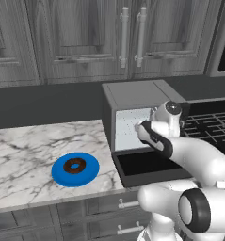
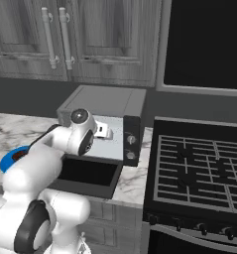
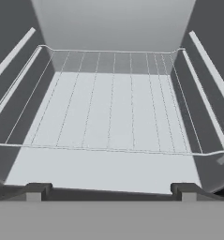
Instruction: Pick up the bagel from the plate, place it on the toaster oven rack, close the door, and set the timer.
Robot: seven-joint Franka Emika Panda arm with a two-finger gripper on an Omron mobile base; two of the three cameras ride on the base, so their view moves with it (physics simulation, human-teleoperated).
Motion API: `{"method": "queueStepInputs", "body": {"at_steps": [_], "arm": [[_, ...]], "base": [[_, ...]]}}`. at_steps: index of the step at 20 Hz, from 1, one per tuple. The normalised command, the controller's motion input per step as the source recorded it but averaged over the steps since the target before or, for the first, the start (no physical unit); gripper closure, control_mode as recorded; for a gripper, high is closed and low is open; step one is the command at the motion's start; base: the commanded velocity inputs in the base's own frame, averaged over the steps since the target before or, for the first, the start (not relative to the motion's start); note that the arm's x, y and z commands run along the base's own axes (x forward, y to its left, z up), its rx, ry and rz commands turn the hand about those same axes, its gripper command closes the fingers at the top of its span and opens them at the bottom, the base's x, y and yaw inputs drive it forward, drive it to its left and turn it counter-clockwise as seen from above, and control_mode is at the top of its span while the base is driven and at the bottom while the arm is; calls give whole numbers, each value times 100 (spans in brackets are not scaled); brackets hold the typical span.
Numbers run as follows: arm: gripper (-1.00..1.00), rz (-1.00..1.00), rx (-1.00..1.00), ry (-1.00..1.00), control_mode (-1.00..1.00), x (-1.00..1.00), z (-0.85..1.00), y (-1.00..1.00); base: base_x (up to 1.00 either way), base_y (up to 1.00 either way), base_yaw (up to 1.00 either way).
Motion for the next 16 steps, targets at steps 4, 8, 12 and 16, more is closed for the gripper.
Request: {"method": "queueStepInputs", "body": {"at_steps": [4,8,12,16], "arm": [[-100,0,0,0,-100,37,-21,0],[-100,0,0,0,-100,44,-7,0],[-100,0,0,0,-100,38,-19,0],[-100,0,0,0,-100,28,-42,0]], "base": [[0,0,0],[0,0,0],[0,0,0],[0,0,0]]}}
